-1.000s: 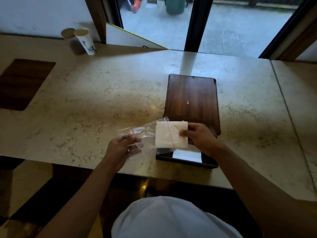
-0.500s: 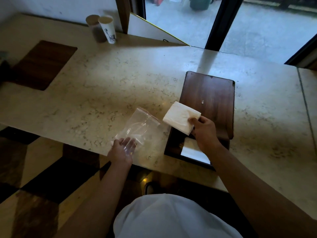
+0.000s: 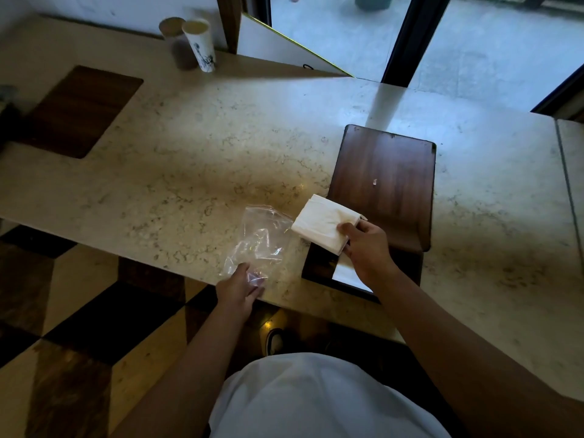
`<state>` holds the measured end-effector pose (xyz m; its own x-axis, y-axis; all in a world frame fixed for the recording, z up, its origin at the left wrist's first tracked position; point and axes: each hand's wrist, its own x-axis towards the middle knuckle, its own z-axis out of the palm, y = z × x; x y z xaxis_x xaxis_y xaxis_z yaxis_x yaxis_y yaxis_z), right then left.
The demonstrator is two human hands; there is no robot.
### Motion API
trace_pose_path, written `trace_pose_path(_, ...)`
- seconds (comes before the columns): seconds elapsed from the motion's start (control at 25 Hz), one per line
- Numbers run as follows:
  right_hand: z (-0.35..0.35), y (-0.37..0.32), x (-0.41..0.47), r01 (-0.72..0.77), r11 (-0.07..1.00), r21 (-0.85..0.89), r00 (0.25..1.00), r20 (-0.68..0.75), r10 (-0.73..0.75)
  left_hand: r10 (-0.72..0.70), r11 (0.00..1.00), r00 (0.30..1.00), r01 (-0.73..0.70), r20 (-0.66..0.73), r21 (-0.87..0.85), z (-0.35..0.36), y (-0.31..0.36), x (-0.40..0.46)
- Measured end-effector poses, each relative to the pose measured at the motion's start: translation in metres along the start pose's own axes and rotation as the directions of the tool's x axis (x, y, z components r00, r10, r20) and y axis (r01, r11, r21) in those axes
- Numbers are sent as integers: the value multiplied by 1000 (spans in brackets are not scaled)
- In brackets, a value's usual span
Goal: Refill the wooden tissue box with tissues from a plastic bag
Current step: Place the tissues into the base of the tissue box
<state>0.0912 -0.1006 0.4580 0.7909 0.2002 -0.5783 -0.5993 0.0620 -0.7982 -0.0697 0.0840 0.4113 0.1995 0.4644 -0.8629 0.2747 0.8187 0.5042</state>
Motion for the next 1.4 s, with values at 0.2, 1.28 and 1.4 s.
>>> trace_pose_path(0.2,-4,-5,-2,-3,1000,2,1000,9,3,-32,947,996,2,88,321,-19,15,12)
trace_pose_path(1.28,-84,-12,-9,-41,994,-98,999,-21,39,5,673,742,-499,671,547,148,27,-56)
trace_pose_path(1.4,-98,-3,-10,-49,970,-237,994,-105,24,-13,576,746,-539,666,615,157,10,-47)
